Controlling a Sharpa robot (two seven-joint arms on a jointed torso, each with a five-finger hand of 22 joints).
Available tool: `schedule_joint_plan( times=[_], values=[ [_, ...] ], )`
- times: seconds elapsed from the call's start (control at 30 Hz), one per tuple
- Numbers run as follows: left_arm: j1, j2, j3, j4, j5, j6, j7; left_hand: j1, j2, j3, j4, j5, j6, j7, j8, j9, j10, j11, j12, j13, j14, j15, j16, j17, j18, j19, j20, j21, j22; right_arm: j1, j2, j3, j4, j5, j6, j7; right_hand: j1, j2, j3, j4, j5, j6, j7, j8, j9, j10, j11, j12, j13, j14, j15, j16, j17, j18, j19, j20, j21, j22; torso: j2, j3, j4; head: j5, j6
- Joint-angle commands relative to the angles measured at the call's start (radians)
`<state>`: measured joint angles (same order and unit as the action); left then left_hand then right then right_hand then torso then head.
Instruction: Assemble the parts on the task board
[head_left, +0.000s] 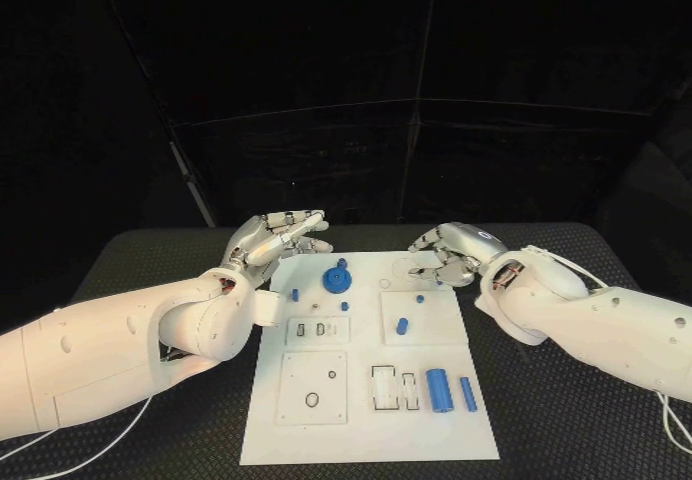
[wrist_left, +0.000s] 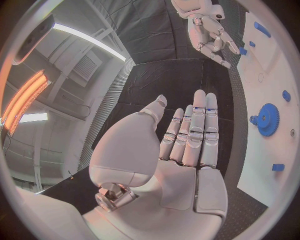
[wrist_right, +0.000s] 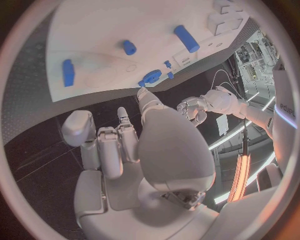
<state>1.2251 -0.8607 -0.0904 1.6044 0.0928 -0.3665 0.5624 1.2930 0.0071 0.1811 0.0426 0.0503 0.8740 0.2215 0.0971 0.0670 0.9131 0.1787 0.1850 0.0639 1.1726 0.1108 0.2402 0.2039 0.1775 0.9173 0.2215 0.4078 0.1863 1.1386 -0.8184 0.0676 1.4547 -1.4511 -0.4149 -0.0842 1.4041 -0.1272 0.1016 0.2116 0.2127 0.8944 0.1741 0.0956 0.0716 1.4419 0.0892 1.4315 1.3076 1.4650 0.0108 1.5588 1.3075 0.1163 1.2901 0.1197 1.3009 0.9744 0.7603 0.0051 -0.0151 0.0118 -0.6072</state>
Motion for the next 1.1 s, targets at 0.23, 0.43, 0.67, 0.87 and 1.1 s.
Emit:
schedule_joint_plan(
  times=[0.23,0.43,0.67,0.87,1.1],
  values=[
    [0.001,0.008,0.001,-0.012,0.003,0.018,0.005,-0.005,0.008,0.000,-0.005,0.005,0.004,0.022,-0.006,-0.001,0.002,0.004,-0.003,-0.001,-0.005,0.004,-0.007,0.001,0.004,0.000,-0.001,0.006,0.000,0.002,-0.076,0.000,-0.005,0.208,0.041,0.131,0.021,0.003,-0.002,-0.013,0.010,-0.002,0.002,-0.005,-0.003,-0.014,-0.001,-0.016,0.073,0.091,0.001,-0.009,0.202,-0.004,-0.012,-0.003,-0.008,-0.010,-0.004,0.0058,-0.0038,-0.020,0.004],
    [0.001,0.012,0.001,-0.020,0.004,0.019,0.005,-0.006,0.008,0.000,-0.006,0.005,0.004,0.022,-0.007,-0.001,0.002,0.004,-0.004,-0.001,-0.005,0.004,-0.008,0.002,0.004,-0.001,0.000,0.006,-0.001,0.000,-0.087,0.000,-0.032,0.223,0.056,0.146,0.025,0.004,-0.004,-0.017,0.010,-0.006,0.003,-0.008,-0.003,-0.014,0.000,-0.017,0.073,0.091,0.002,-0.009,0.201,-0.004,-0.014,-0.002,-0.009,-0.012,-0.004,0.0043,-0.0018,-0.022,0.006],
    [0.001,0.016,0.001,-0.026,0.004,0.020,0.005,-0.006,0.008,0.000,-0.006,0.005,0.004,0.022,-0.007,-0.001,0.002,0.004,-0.005,-0.001,-0.005,0.004,-0.008,0.002,0.004,-0.001,0.000,0.006,-0.001,-0.005,-0.072,0.000,-0.076,0.227,0.071,0.156,0.045,0.012,-0.002,-0.031,0.011,-0.004,0.003,-0.008,-0.002,-0.013,0.000,-0.016,0.074,0.092,0.002,-0.008,0.205,-0.004,-0.013,-0.002,-0.009,-0.011,-0.003,0.0029,-0.0039,-0.020,0.005],
    [0.001,0.019,0.001,-0.028,0.004,0.021,0.004,-0.006,0.008,0.000,-0.006,0.005,0.004,0.022,-0.007,-0.001,0.002,0.004,-0.005,-0.001,-0.005,0.004,-0.008,0.002,0.004,-0.001,0.000,0.006,-0.001,-0.015,-0.058,0.000,-0.104,0.218,0.085,0.158,0.055,0.019,0.000,-0.040,0.010,0.003,0.002,-0.005,-0.001,-0.012,-0.001,-0.016,0.075,0.092,0.001,-0.008,0.206,-0.004,-0.013,-0.002,-0.008,-0.010,-0.002,0.0023,-0.0018,-0.022,0.002],
    [0.001,0.020,0.001,-0.030,0.004,0.021,0.005,-0.006,0.008,0.000,-0.006,0.005,0.004,0.022,-0.007,-0.001,0.002,0.004,-0.005,-0.001,-0.005,0.004,-0.008,0.002,0.004,-0.001,0.000,0.006,-0.001,-0.023,-0.040,0.000,-0.131,0.212,0.093,0.159,0.061,0.022,0.001,-0.046,0.008,0.006,0.002,-0.005,-0.001,-0.012,-0.001,-0.016,0.075,0.092,0.001,-0.008,0.206,-0.004,-0.014,-0.002,-0.009,-0.011,-0.002,0.0019,-0.0040,-0.023,-0.001]
  ],
)
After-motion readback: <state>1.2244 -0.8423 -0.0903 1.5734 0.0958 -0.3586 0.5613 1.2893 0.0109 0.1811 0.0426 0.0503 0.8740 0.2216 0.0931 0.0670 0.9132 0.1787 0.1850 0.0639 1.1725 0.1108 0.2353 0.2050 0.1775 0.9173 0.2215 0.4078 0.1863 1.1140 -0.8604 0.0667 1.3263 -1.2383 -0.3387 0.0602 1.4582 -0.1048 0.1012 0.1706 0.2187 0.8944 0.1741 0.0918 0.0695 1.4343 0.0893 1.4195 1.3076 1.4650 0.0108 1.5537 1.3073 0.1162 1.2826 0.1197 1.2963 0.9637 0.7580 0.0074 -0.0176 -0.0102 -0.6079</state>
